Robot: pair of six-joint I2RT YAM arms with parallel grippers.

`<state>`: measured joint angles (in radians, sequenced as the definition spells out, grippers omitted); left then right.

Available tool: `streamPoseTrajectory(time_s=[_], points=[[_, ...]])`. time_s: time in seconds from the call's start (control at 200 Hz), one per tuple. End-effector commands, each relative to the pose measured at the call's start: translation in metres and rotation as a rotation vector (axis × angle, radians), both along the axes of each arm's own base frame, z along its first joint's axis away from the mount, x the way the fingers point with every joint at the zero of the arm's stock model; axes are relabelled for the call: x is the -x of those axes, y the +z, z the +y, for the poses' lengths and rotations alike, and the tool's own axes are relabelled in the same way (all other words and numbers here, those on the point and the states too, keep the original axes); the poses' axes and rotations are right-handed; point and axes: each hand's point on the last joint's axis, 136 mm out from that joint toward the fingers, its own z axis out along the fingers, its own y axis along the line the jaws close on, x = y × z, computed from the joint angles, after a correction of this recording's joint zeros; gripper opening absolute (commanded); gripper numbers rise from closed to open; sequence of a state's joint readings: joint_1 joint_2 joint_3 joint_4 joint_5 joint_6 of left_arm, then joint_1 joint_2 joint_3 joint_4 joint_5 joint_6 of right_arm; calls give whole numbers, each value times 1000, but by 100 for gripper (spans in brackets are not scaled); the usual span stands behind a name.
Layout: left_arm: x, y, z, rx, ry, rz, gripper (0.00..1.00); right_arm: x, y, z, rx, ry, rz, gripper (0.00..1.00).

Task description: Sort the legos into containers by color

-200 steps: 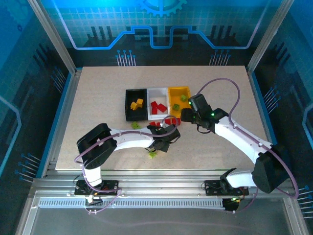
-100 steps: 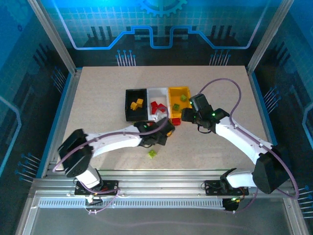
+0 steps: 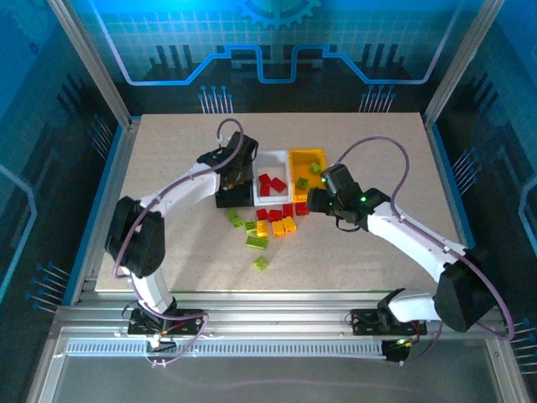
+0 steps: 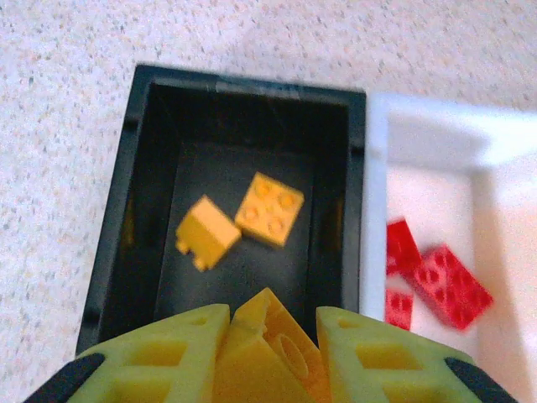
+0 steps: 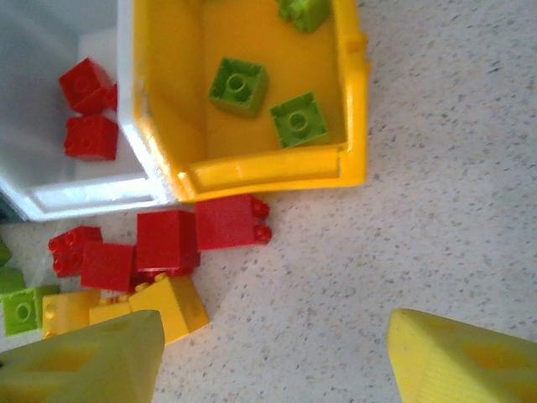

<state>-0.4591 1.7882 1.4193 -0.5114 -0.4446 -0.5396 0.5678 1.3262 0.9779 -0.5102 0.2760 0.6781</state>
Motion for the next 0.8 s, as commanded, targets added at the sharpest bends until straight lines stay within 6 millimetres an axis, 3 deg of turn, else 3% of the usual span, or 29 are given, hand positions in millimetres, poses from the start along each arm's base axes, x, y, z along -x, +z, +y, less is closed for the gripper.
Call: streamPoseTrajectory(time_s=[0.0,0.255,0.425,0.575,0.715,0.795], points=[[-20,4,12,-3,23,8,17,17,0,11,7,46,11,72],[-44,-13,11,-18,17,70,37,66,-7,59,13,284,29,74],[-44,-12,5,0,-3,88,52,95,-12,98,22,440,45,77],[-30,25,-6,96,-35,5,77,105,-22,125,39,506,66,78],[4,62,-19,188,-87,-81,98,109,-38,148,80,553,97,79],[33,79,-24,240,-117,-128,99,112,-51,162,98,582,122,79]])
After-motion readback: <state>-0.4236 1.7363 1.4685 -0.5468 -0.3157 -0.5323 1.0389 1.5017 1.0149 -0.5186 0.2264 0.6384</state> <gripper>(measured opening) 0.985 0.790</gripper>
